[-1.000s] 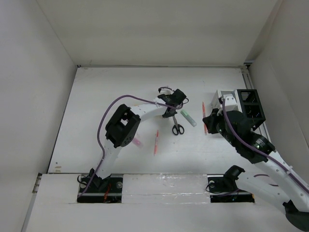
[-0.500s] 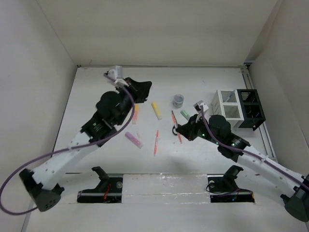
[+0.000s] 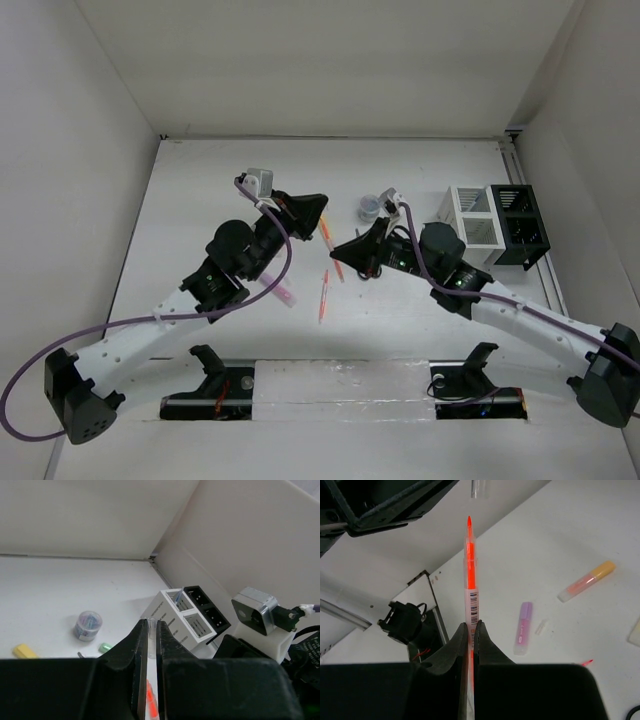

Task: Sort the stationery into containers
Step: Close the pen cap on the pen.

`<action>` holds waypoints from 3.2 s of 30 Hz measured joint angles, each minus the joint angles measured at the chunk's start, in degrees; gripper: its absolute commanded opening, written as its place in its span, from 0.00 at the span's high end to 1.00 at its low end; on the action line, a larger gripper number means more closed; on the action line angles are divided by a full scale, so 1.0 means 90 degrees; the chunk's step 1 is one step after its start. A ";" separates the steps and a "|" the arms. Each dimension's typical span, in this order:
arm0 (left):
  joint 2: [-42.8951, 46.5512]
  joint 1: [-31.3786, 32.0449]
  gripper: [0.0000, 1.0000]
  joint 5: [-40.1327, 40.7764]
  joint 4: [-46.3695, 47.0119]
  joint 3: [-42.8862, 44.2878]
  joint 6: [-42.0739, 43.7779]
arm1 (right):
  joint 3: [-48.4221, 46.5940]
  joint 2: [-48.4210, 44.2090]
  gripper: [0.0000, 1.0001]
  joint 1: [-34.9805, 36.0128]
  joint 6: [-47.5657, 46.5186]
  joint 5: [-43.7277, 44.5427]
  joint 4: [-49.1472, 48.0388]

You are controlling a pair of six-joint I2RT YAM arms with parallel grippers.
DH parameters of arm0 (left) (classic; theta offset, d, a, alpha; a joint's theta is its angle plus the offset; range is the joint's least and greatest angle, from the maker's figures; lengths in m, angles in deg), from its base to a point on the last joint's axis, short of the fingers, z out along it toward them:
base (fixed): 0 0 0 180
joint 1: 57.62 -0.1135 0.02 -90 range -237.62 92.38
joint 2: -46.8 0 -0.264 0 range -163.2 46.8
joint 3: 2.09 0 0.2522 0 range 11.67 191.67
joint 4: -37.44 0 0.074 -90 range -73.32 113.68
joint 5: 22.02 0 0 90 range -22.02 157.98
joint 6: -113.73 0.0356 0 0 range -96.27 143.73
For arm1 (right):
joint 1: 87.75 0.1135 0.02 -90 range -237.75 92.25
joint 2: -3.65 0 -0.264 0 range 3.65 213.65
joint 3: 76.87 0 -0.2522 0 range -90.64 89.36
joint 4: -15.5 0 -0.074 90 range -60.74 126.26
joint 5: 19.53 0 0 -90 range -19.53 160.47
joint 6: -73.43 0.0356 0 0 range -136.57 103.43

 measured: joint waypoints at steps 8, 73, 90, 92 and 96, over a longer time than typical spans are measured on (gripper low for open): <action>0.0095 0.0000 1.00 -0.0061 0.0410 -0.0027 0.0075 | 0.0000 0.0024 1.00 0.0039 0.0068 0.0007 -0.0158; 0.0019 -0.0002 1.00 -0.0090 0.0481 -0.0029 0.0100 | -0.0221 -0.0119 1.00 0.0039 0.0056 0.0483 -0.0170; 0.0015 -0.0002 1.00 -0.0362 0.0935 -0.0070 0.0109 | -0.0328 -0.0097 1.00 0.0039 0.0427 0.0838 -0.0661; 0.0012 0.0000 1.00 -0.0359 0.0984 -0.0070 0.0104 | -0.0294 -0.0114 1.00 0.0044 0.0505 0.0874 -0.0772; -0.0102 -0.0002 1.00 -0.0355 0.1139 -0.0049 -0.0010 | -0.0095 -0.0138 1.00 0.0044 0.0622 0.0920 -0.1263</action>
